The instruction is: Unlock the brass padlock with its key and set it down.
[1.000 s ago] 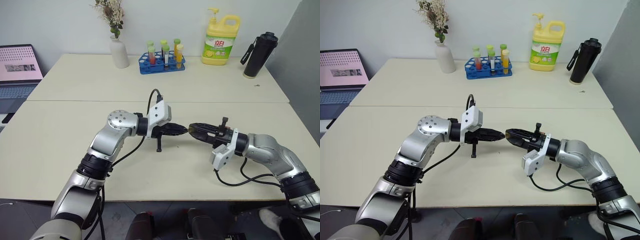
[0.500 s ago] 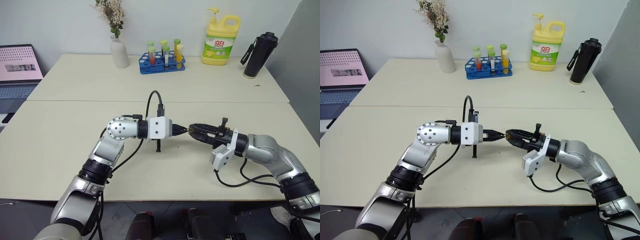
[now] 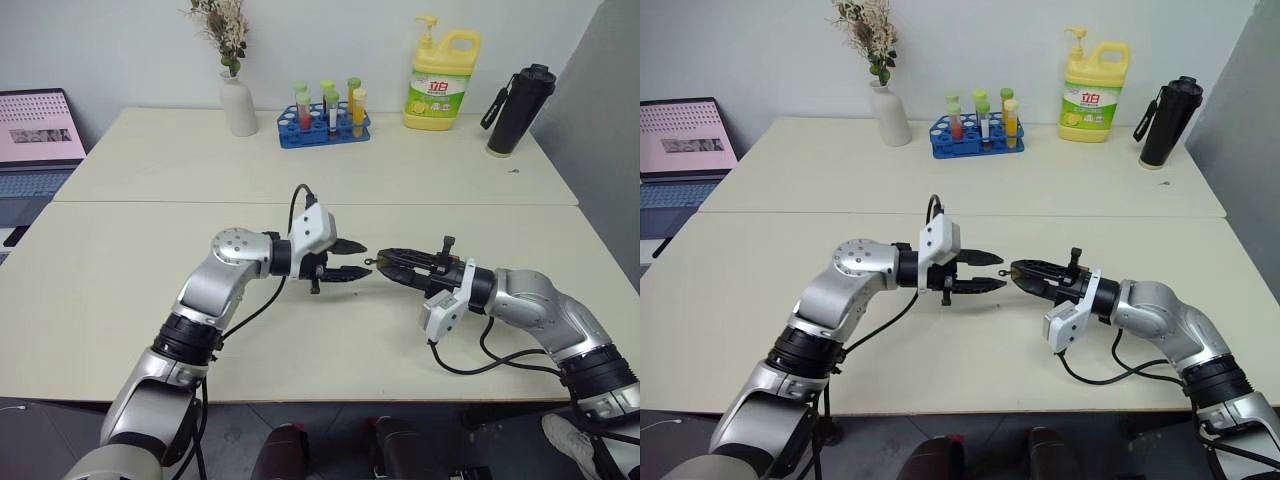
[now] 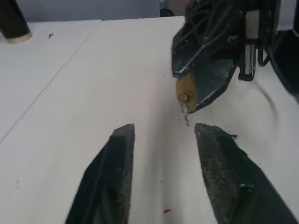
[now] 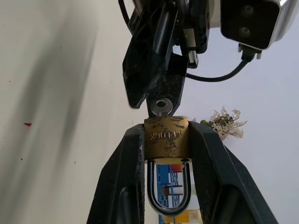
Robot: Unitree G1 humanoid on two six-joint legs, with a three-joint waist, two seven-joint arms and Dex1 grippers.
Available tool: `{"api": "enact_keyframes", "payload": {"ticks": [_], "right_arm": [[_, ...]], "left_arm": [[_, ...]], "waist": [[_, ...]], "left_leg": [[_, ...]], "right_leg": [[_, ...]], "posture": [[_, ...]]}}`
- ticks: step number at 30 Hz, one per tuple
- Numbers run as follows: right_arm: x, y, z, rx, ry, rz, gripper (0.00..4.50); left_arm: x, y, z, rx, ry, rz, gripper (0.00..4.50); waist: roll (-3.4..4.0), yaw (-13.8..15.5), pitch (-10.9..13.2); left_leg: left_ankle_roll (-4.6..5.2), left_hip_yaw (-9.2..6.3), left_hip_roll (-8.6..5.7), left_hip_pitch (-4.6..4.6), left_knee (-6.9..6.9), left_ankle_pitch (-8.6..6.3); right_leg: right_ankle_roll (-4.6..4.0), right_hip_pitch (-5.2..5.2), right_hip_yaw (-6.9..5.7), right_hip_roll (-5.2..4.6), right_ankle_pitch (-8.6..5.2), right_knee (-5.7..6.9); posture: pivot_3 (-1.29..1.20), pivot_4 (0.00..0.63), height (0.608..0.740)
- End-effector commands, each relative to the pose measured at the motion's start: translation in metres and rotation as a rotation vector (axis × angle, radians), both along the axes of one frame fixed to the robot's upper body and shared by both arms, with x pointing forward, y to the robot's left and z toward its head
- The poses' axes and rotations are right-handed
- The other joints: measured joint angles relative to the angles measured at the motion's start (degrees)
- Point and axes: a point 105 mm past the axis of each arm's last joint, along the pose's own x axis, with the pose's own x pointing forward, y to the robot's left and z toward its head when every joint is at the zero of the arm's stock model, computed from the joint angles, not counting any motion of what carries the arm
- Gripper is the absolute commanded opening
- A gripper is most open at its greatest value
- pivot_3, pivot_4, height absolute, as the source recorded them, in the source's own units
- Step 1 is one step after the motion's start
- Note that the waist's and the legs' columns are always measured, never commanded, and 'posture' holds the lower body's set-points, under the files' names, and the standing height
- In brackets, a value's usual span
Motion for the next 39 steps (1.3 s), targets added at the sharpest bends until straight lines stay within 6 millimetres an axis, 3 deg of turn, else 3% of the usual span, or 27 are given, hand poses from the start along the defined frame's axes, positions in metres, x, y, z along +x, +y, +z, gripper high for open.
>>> {"api": "enact_keyframes", "payload": {"ticks": [1,9,22,25,33,39], "right_arm": [[-0.003,0.000,0.010,0.022,-0.030,0.017,0.94],[-0.002,0.003,0.011,0.031,-0.027,0.025,0.94],[-0.003,0.005,0.013,0.044,-0.029,0.031,0.94],[-0.004,0.006,0.013,0.044,-0.032,0.035,0.94],[-0.004,0.006,0.013,0.042,-0.032,0.037,0.94],[-0.005,0.006,0.016,0.057,-0.041,0.040,0.94]], "left_arm": [[-0.008,-0.004,0.017,-0.057,0.039,-0.026,3.30],[-0.016,-0.016,0.023,-0.102,0.082,-0.021,3.30],[-0.013,-0.028,0.011,-0.083,0.082,-0.019,3.30],[-0.011,-0.028,0.010,-0.088,0.097,-0.010,2.71],[-0.011,-0.029,0.009,-0.086,0.096,-0.013,0.21],[-0.010,-0.029,0.007,-0.080,0.092,-0.008,0.17]], "waist": [[0.00,0.0,0.0],[0.00,0.1,0.0],[0.00,0.1,0.0],[0.00,0.1,0.0],[0.00,0.1,0.0],[0.00,0.1,0.0]], "left_leg": [[0.00,-0.03,0.00,-0.02,0.00,0.00],[0.00,-0.07,0.01,-0.12,0.38,0.00],[0.00,-0.07,0.00,-0.12,0.53,-0.01],[0.00,-0.06,-0.01,-0.13,0.53,-0.01],[0.00,-0.07,0.00,-0.14,0.54,-0.01],[0.00,-0.06,-0.01,-0.14,0.53,-0.01]], "right_leg": [[0.00,0.00,-0.02,0.00,0.00,0.00],[-0.03,0.04,-0.03,-0.01,0.02,0.07],[-0.01,0.08,-0.01,-0.01,0.04,0.09],[-0.01,0.08,-0.01,-0.01,0.04,0.09],[-0.01,0.08,-0.01,-0.01,0.04,0.09],[0.00,0.08,-0.01,-0.01,0.03,0.09]], "posture": [[0.00,0.150,0.740],[0.00,0.150,0.740],[0.00,0.150,0.740],[0.00,0.150,0.740],[0.00,0.150,0.740],[0.00,0.150,0.740]]}}
